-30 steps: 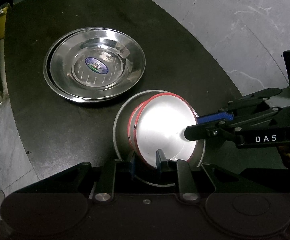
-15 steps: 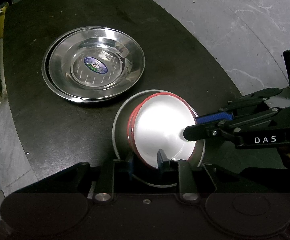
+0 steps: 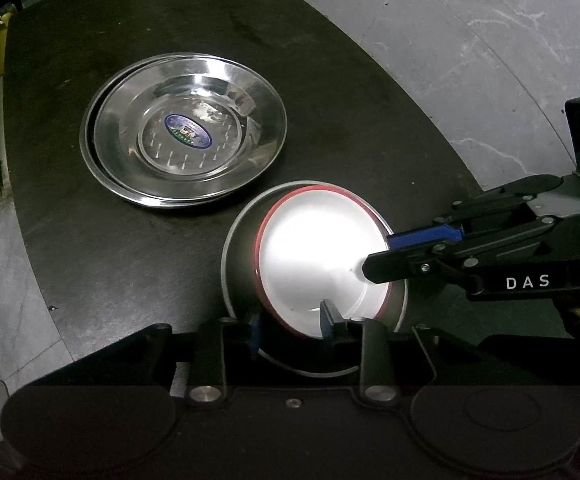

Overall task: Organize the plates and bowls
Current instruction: 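Open the left tool to release the white bowl inside the mixing bowl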

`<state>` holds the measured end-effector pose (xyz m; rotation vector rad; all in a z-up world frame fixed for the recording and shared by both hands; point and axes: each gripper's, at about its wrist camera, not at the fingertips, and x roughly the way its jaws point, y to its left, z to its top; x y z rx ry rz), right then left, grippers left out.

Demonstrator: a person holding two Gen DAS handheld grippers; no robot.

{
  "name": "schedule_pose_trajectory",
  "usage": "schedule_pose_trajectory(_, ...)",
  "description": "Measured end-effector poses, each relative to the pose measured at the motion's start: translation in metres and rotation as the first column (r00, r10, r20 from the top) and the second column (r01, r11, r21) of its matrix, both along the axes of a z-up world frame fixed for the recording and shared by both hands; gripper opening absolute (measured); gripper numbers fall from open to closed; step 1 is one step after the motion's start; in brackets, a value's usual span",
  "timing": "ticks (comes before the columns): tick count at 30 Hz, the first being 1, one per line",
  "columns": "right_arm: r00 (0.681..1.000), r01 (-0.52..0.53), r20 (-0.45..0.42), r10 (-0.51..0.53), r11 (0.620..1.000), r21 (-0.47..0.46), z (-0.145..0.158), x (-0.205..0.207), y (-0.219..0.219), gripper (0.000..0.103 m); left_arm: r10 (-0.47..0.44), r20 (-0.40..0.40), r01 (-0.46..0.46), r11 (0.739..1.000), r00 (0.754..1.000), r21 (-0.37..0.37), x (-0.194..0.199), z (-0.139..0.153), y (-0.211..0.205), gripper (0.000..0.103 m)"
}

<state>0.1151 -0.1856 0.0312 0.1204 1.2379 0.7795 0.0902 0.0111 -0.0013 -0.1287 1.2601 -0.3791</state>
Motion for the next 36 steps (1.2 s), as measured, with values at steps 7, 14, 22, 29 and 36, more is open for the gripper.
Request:
schedule_pose_trajectory(7, 1.000, -0.010, 0.005, 0.010, 1.000, -0.008, 0.0012, 0.0013, 0.0020, 0.019, -0.005, -0.005, 0.005, 1.000, 1.000, 0.005, 0.0005, -0.0001, -0.0018, 0.033)
schedule_pose_trajectory(14, 0.999, -0.030, 0.024, 0.031, 0.999, -0.030, 0.0035, -0.0006, 0.0046, 0.019, -0.024, -0.011, 0.025, 1.000, 1.000, 0.018, 0.0028, -0.0002, -0.0050, 0.036)
schedule_pose_trajectory(22, 0.999, -0.024, 0.024, 0.025, 0.999, -0.044, 0.0041, 0.0001, 0.0012, 0.021, -0.035, -0.013, 0.035, 0.999, 0.999, 0.024, 0.0029, -0.0005, -0.0073, 0.040)
schedule_pose_trajectory(29, 0.999, -0.028, 0.023, 0.029, 0.999, -0.043, 0.0044, 0.0007, 0.0013, 0.021, -0.038, -0.014, 0.038, 0.999, 0.999, 0.029, 0.0026, -0.0008, -0.0095, 0.043)
schedule_pose_trajectory(36, 0.999, -0.033, 0.018, 0.034, 0.999, -0.037, 0.0034, 0.0024, 0.0004, 0.021, -0.030, -0.016, 0.030, 0.999, 0.999, 0.022, 0.0029, -0.0010, -0.0098, 0.047)
